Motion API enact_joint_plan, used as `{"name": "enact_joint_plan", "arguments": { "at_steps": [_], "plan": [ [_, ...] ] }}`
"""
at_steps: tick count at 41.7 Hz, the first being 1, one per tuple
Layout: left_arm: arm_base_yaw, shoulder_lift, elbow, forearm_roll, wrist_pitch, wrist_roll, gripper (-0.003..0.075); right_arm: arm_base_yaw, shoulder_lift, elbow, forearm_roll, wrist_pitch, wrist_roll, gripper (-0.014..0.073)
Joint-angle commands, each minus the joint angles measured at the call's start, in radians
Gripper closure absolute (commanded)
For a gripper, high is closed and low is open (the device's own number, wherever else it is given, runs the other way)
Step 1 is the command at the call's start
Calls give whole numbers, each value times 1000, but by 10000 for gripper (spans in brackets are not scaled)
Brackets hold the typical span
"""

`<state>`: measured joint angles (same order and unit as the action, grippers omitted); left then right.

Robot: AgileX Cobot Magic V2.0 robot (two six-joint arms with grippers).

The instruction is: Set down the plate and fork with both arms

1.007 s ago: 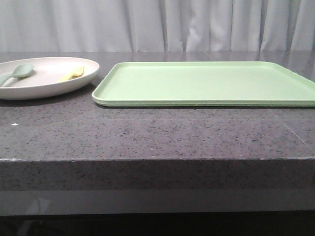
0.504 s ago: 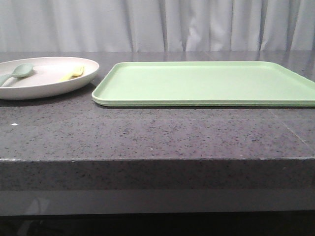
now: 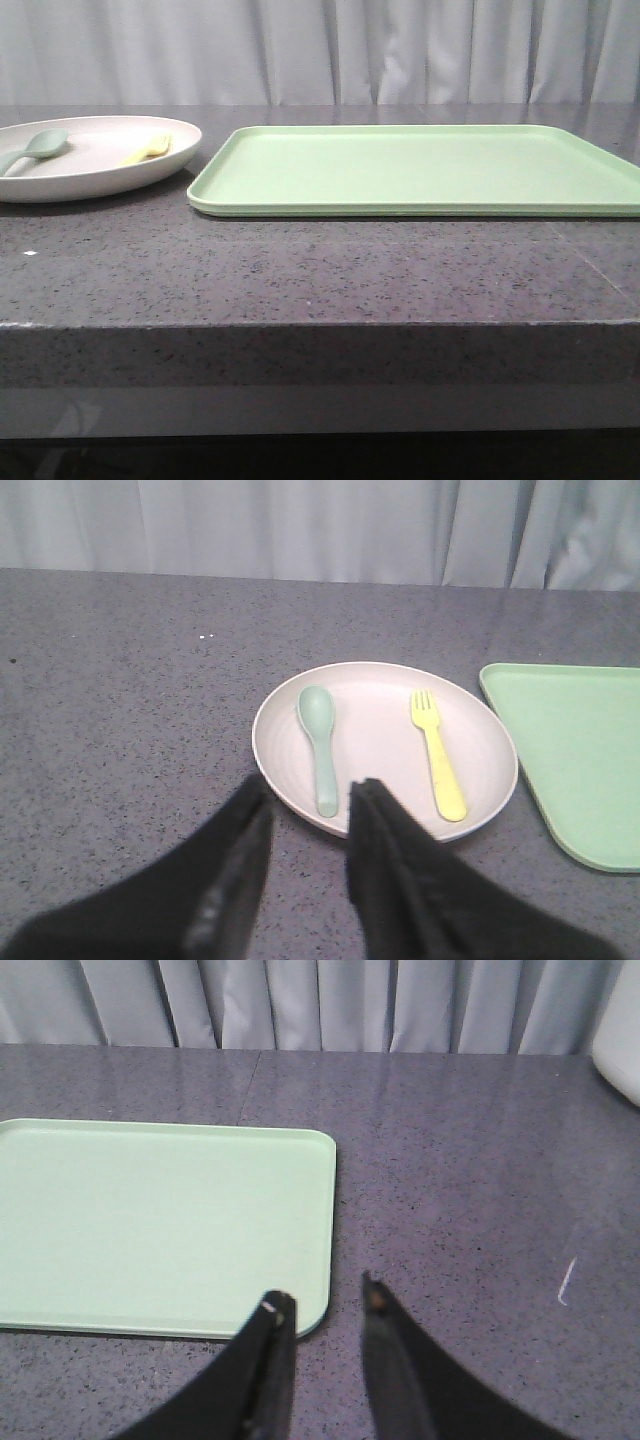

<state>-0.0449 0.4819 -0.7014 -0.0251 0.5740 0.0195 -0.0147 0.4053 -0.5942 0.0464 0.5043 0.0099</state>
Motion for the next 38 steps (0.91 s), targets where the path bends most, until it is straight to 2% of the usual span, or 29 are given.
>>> {"name": "enact_joint_plan", "arguments": {
  "at_steps": [1,2,4,29,38],
  "plan": [
    [-1,14,-32,6,-71,57,176,-3,14,-36,-2,-90,-10,169],
    [-1,14,-32,6,-73,57,140,-3,14,-36,-2,-90,-10,158],
    [-1,14,-32,-4,-74,57,116,-3,14,-36,-2,-90,-10,154],
    [-1,17,-30,-43,-100,57,207,-3,14,-36,-2,-90,-10,155],
    [-1,127,-70,-37,-39,57,141,-3,14,-36,-2,-90,-10,155]
  ]
}}
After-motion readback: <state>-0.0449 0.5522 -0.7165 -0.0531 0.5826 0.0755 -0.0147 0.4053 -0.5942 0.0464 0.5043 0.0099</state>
